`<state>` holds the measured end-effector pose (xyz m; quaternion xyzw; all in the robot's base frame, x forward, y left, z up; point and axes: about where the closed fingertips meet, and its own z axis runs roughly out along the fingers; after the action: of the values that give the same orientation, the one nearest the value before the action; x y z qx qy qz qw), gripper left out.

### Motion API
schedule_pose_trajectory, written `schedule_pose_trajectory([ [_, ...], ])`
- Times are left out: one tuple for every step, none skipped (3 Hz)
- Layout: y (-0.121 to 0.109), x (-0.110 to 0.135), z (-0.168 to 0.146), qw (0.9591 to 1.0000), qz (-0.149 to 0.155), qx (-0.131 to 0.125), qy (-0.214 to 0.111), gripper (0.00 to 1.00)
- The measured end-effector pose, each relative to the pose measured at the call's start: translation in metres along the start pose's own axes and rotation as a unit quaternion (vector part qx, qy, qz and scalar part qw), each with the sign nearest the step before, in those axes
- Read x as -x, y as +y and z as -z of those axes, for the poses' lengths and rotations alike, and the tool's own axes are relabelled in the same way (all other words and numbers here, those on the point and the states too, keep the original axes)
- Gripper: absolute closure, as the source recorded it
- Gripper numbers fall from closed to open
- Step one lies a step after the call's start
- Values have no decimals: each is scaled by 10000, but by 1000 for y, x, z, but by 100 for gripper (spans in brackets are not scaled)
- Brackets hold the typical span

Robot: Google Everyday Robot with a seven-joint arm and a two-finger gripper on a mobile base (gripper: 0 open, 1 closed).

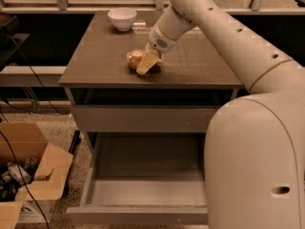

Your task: Place orange can into middle drawer

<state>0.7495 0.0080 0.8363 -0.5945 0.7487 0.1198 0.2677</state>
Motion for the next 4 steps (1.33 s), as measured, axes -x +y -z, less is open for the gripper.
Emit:
schedule_pose_trajectory([
  [3,-14,1,9998,-174,-13,97,60],
  [6,-16,6,9998,-191,-54,80,83],
  [35,-13,50,9993,-39,-317,-201,100],
  [82,-23,93,9979,83,-484,-425,100],
])
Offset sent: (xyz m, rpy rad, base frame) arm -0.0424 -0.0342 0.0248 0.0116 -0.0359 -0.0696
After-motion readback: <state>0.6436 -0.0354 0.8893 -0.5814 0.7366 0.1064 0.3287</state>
